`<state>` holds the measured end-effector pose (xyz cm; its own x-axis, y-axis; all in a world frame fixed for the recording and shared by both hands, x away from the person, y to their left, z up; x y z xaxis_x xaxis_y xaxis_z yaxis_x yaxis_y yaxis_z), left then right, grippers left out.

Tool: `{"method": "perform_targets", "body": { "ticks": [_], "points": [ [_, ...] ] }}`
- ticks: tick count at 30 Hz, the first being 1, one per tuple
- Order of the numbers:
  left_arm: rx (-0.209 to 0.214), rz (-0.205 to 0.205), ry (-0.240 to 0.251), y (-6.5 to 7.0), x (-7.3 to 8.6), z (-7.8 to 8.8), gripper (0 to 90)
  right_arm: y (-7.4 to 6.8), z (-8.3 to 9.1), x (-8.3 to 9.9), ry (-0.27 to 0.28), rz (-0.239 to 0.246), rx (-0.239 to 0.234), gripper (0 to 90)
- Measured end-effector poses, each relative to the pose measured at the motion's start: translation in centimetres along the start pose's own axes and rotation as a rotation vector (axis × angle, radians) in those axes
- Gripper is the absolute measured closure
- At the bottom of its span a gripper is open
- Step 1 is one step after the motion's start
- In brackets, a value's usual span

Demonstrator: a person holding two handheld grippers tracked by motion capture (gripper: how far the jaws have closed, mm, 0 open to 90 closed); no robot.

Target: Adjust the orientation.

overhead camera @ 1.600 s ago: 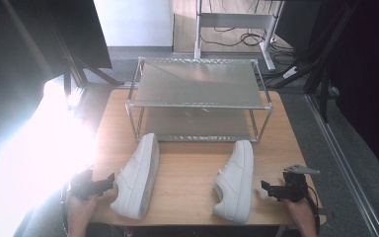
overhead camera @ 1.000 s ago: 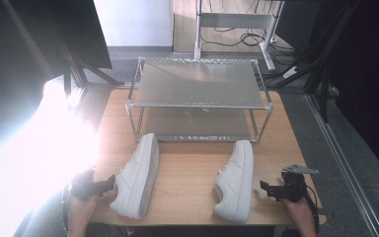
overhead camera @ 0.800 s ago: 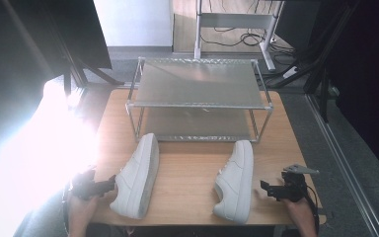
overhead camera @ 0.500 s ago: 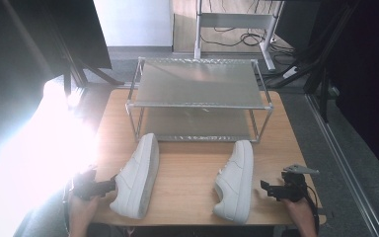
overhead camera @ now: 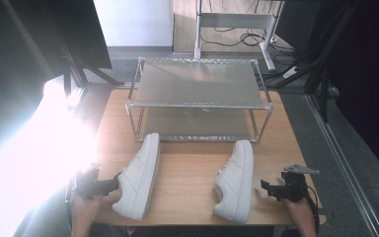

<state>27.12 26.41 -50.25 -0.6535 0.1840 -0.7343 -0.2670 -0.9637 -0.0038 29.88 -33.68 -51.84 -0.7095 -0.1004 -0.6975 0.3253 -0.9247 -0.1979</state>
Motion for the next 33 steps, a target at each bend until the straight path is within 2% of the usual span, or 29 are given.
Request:
{"method": "perform_targets", "body": {
  "ticks": [9, 15, 17, 18, 19, 23, 24, 25, 27, 28, 30, 33],
  "points": [
    [0.068, -0.015, 0.072, 2.0, -1.5, 0.4, 0.0, 0.0, 0.0, 0.0, -0.004, -0.001, -0.005, 5.3],
    [0.092, -0.050, 0.073, 3.4, -2.0, 0.1, 0.0, 0.0, -0.1, 0.1, -0.004, 0.000, -0.006, 5.7],
    [0.104, -0.048, 0.078, 3.6, -2.1, 0.0, 0.0, 0.0, -0.1, 0.1, -0.002, -0.003, -0.006, 5.7],
    [0.149, -0.026, 0.095, 3.9, -2.2, -0.1, 0.0, 0.0, -0.1, 0.1, -0.008, 0.000, -0.008, 5.9],
    [0.172, -0.024, 0.105, 4.2, -2.3, -0.1, 0.0, 0.0, -0.1, 0.1, -0.009, -0.001, -0.009, 5.9],
    [0.209, -0.044, 0.107, 5.2, -2.6, -0.3, 0.0, 0.0, -0.2, 0.1, -0.007, -0.003, -0.008, 6.1],
    [0.243, -0.046, 0.116, 5.9, -2.8, -0.5, 0.0, 0.0, -0.2, 0.1, -0.011, -0.001, -0.010, 6.1],
    [0.258, -0.047, 0.118, 6.3, -2.9, -0.7, 0.0, 0.0, -0.2, 0.1, -0.011, -0.001, -0.010, 6.2],
    [0.268, -0.053, 0.120, 6.7, -3.0, -0.8, 0.0, 0.0, -0.2, 0.1, -0.010, -0.002, -0.009, 6.2],
    [0.283, -0.069, 0.123, 7.4, -3.2, -0.9, 0.0, 0.1, -0.2, 0.1, -0.013, -0.002, -0.011, 6.3],
    [0.288, -0.079, 0.123, 7.7, -3.3, -1.0, 0.0, 0.1, -0.2, 0.1, -0.013, -0.003, -0.011, 6.3],
    [0.311, -0.106, 0.121, 9.0, -3.6, -1.4, 0.0, 0.1, -0.2, 0.1, -0.013, -0.005, -0.012, 6.4]
  ]
}}
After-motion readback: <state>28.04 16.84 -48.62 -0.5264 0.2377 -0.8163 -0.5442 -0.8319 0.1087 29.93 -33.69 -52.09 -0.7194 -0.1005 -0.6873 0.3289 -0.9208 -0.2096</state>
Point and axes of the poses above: each handheld gripper's, and its own axes: z roughly backward along the jaws, x roughly out of its underside, y roughly to its right, the point moved 2 cm from there along -z, roughly forward along the jaws, and after that the axes turned 6 degrees about -z, right-handed, at the moved point
